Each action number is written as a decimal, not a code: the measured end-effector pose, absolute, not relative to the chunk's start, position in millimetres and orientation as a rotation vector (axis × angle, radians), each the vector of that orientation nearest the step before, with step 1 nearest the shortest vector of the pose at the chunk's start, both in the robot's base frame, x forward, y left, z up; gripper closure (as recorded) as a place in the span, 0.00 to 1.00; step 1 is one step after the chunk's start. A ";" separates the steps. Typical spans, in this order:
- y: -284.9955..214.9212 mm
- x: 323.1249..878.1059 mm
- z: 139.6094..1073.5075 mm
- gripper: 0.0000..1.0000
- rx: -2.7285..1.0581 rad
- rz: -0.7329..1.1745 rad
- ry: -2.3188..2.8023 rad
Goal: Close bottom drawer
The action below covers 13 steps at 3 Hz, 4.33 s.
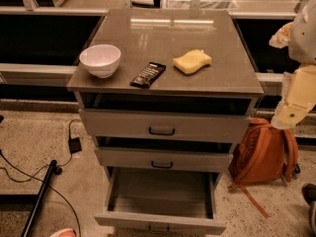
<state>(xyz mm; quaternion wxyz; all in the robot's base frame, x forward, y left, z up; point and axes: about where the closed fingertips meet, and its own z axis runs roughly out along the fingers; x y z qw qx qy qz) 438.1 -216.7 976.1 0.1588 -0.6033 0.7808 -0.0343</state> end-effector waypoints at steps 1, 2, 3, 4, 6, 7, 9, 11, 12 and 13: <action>-217.5 437.8 972.9 0.00 -1.721 -0.090 2.234; -235.0 429.9 906.6 0.00 -1.640 0.079 2.265; -233.9 405.6 822.0 0.00 -1.557 0.307 2.201; -245.5 385.5 793.8 0.00 -1.465 0.351 2.182; -229.3 401.3 781.9 0.00 -1.452 0.355 2.100; -161.6 423.1 716.2 0.00 -1.472 0.498 1.909; -120.8 486.5 639.4 0.00 -1.293 0.526 1.675; -142.2 486.9 547.2 0.00 -1.478 0.377 1.628; -137.1 484.9 462.6 0.00 -1.605 0.382 1.612; -133.4 484.2 411.8 0.00 -1.655 0.456 1.578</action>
Offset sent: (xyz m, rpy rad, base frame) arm -0.0212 -0.0573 -0.2097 0.3726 0.1955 -0.1225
